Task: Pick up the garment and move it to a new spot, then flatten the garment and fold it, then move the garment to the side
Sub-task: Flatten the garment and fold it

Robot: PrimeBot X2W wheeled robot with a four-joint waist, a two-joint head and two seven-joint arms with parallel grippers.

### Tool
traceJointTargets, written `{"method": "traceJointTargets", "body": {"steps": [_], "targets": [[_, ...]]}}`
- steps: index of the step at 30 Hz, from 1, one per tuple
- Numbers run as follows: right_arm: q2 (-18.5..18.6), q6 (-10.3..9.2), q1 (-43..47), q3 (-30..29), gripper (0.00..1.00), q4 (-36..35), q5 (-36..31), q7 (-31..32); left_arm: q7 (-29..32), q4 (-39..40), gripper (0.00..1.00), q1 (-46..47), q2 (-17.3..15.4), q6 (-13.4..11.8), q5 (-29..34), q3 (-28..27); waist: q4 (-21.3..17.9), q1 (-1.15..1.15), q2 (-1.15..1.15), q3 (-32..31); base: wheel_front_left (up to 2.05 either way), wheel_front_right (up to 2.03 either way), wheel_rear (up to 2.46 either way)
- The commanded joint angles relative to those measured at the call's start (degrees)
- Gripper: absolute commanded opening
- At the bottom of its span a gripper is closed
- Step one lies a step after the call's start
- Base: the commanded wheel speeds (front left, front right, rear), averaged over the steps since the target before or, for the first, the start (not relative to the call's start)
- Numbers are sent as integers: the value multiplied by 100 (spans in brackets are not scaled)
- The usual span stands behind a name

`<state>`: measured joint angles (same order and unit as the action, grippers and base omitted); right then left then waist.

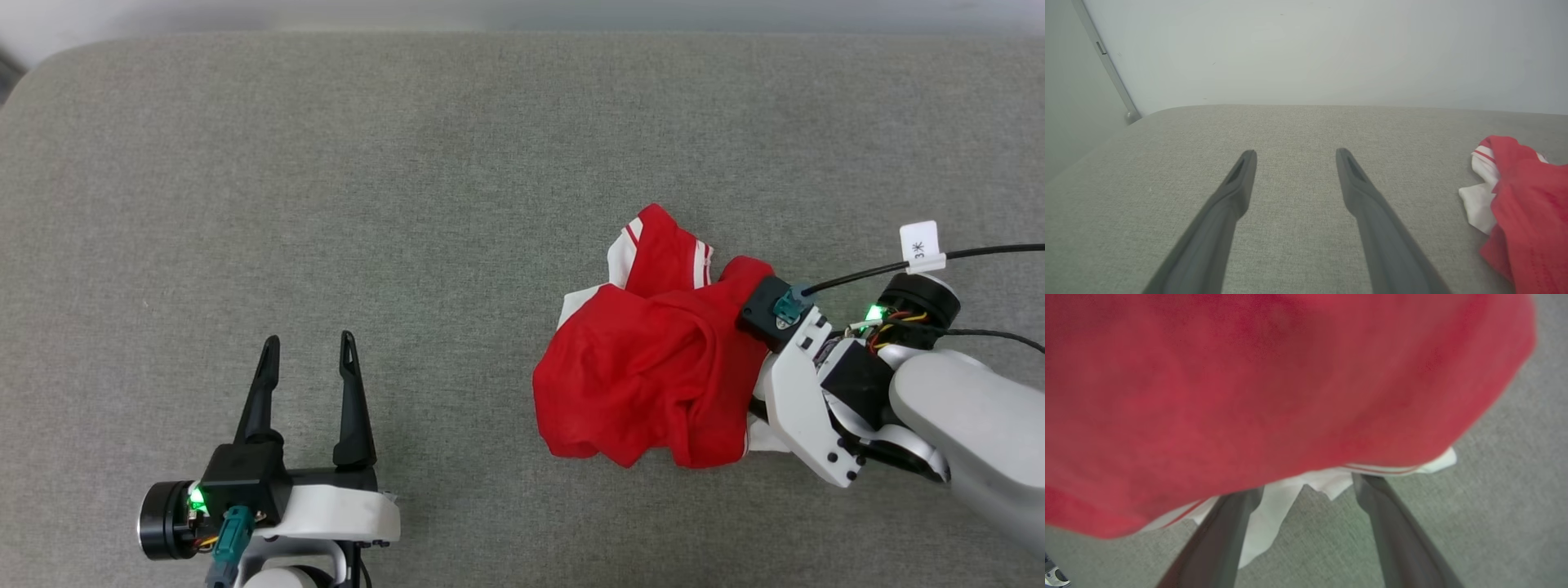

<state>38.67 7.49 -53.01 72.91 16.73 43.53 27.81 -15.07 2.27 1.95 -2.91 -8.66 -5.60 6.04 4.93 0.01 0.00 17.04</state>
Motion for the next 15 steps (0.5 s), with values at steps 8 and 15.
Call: {"method": "traceJointTargets", "body": {"steps": [8, 15], "targets": [[-162, 34, 728, 178, 6, 171, 112, 371, -15, -67, 100, 76, 4, -96, -35, 24, -44, -1, 0, -26, 0, 0, 0], [135, -2, 109, 40, 0, -70, 199, -525, -15, -70, 100, -126, 4, -126, 11, -41, -250, -1, 0, -392, 0, 0, 0]]}}
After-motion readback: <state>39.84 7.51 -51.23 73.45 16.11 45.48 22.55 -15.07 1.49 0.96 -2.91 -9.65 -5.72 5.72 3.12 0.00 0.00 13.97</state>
